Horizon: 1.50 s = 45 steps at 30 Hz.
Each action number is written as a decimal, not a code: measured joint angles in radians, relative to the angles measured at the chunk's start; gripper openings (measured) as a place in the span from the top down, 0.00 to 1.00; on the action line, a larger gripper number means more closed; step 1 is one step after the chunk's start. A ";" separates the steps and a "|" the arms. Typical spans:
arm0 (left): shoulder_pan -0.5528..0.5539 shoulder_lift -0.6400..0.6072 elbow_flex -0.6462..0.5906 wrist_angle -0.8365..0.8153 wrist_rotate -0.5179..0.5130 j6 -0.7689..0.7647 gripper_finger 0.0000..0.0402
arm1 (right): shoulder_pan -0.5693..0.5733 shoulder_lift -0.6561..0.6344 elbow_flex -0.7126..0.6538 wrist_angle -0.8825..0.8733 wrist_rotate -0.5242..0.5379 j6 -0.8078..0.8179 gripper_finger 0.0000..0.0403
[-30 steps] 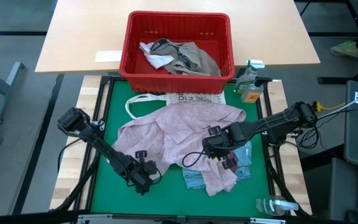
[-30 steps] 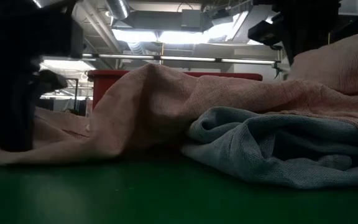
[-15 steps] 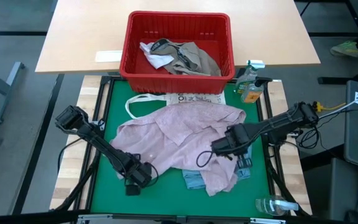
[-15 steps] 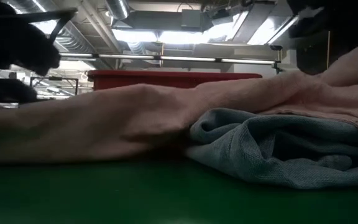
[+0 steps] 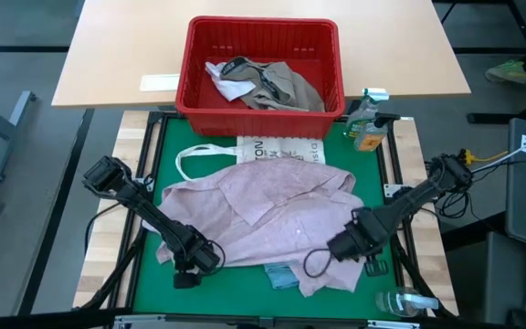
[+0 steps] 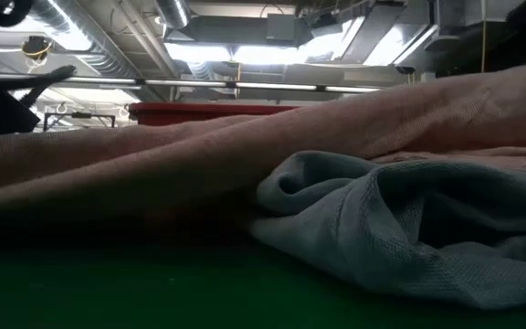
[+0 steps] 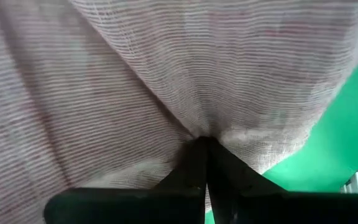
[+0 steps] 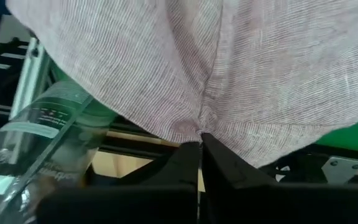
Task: Fold Laundry from Bin
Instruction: Fold the pink shirt from the red laundry basket
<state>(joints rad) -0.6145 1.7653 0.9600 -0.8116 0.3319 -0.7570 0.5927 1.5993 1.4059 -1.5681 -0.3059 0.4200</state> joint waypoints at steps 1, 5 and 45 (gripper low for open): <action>0.003 0.000 0.000 -0.006 0.000 0.000 1.00 | 0.019 0.000 -0.003 0.002 0.008 0.014 0.98; 0.018 0.000 0.003 -0.014 -0.001 0.000 1.00 | 0.089 -0.002 -0.057 0.007 0.012 0.072 0.97; 0.109 0.001 0.307 -0.029 -0.390 0.245 1.00 | 0.153 -0.002 -0.174 -0.004 0.059 0.132 0.86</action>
<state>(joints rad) -0.5055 1.7660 1.2667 -0.8404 -0.0578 -0.5117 0.7460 1.5974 1.2320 -1.5721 -0.2466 0.5522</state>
